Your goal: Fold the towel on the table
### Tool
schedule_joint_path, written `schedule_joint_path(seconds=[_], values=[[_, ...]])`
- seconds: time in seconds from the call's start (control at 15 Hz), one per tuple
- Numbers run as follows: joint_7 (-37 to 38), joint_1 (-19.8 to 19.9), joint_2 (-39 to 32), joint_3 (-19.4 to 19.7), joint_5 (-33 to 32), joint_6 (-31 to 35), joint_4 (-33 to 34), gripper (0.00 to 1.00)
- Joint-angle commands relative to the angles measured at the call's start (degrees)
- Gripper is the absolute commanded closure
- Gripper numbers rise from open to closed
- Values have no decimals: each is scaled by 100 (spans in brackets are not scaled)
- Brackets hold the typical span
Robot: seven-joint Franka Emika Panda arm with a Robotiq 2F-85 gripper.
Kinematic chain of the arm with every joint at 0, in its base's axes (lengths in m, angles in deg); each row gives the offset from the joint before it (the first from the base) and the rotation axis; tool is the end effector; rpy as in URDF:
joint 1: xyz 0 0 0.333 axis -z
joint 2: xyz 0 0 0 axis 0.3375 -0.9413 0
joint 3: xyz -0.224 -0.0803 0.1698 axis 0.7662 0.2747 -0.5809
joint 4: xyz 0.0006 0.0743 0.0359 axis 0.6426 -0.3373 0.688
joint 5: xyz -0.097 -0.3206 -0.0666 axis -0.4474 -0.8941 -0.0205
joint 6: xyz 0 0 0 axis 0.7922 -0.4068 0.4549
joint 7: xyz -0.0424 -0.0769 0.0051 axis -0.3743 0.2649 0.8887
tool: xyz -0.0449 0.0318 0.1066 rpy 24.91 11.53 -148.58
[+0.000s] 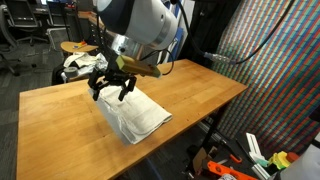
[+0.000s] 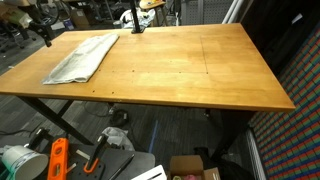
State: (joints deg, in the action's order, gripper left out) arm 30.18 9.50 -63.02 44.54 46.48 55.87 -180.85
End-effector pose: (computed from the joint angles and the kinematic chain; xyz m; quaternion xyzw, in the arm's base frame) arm 0.4763 0.2089 0.3290 -0.9798 -0.0298 -0.0167 0.1972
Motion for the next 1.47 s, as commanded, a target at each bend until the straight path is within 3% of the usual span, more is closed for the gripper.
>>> schedule_joint_path(seconds=[0.0,0.33,0.67,1.0,1.4], values=[[1011,-175,-738,107,-699,409,751,0],[2290,-351,-1629,513,-1722,287,1794,0],[3001,-452,-2206,1048,-2373,-12,2589,0],[3147,-353,-2584,1295,-2471,-466,3072,0],[2976,-96,-2996,1295,-2262,-1013,3500,0]])
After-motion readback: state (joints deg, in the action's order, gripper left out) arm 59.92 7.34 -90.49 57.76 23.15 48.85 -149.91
